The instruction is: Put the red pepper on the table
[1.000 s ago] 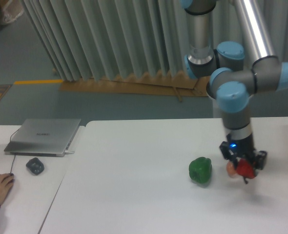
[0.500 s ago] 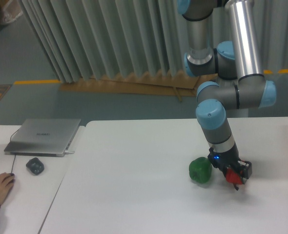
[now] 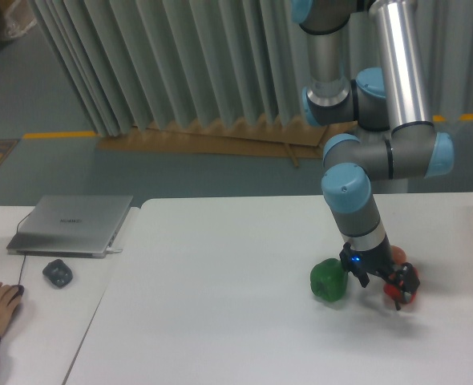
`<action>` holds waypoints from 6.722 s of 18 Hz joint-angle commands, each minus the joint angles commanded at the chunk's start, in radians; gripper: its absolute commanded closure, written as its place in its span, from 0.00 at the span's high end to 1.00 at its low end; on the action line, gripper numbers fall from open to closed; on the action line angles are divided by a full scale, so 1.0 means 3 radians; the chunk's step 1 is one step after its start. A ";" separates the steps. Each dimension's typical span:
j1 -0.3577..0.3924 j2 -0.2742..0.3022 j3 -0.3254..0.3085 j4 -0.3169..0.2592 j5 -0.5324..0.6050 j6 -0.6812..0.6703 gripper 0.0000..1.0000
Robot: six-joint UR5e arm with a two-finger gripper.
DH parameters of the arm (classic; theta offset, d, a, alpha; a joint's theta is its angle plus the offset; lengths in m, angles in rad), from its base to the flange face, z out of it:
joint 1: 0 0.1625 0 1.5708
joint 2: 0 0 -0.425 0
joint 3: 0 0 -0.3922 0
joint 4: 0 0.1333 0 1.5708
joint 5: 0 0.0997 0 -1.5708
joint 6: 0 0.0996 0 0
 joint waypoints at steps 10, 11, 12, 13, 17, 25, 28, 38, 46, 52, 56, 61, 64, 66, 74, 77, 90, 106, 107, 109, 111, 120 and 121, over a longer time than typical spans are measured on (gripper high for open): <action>0.0097 0.0102 0.0000 -0.0010 -0.0031 0.0000 1.00; 0.0112 0.0097 0.0000 -0.0010 -0.0026 0.0005 1.00; 0.0153 0.0097 0.0000 -0.0010 -0.0026 0.0005 1.00; 0.0184 0.0102 0.0000 -0.0015 -0.0026 0.0005 1.00; 0.0266 0.0097 0.0010 -0.0010 -0.0015 0.0010 1.00; 0.0460 0.0041 0.0163 0.0000 -0.0077 0.0010 1.00; 0.0460 0.0026 0.0174 0.0000 -0.0123 0.0005 1.00; 0.0465 0.0021 0.0317 -0.0005 -0.0153 0.0010 1.00; 0.0460 0.0026 0.0327 -0.0010 -0.0199 0.0015 1.00; 0.0455 0.0036 0.0327 -0.0015 -0.0179 0.0010 1.00; 0.0455 0.0036 0.0327 -0.0010 -0.0179 0.0010 1.00; 0.0455 0.0041 0.0332 -0.0010 -0.0184 0.0010 1.00; 0.0455 0.0041 0.0332 -0.0010 -0.0184 0.0010 1.00; 0.0455 0.0041 0.0332 -0.0010 -0.0184 0.0015 1.00; 0.0450 0.0036 0.0332 -0.0010 -0.0179 0.0010 1.00; 0.0455 0.0041 0.0332 -0.0010 -0.0174 0.0010 1.00; 0.0455 0.0061 0.0297 0.0000 -0.0174 0.0010 1.00; 0.0435 0.0061 0.0271 0.0005 -0.0174 0.0000 1.00; 0.0435 0.0066 0.0271 0.0005 -0.0174 -0.0005 1.00; 0.0435 0.0067 0.0271 0.0000 -0.0169 -0.0010 1.00; 0.0435 0.0072 0.0261 -0.0005 -0.0154 -0.0015 1.00; 0.0460 0.0087 0.0246 -0.0010 -0.0159 0.0000 1.00; 0.0465 0.0087 0.0246 -0.0010 -0.0159 0.0000 1.00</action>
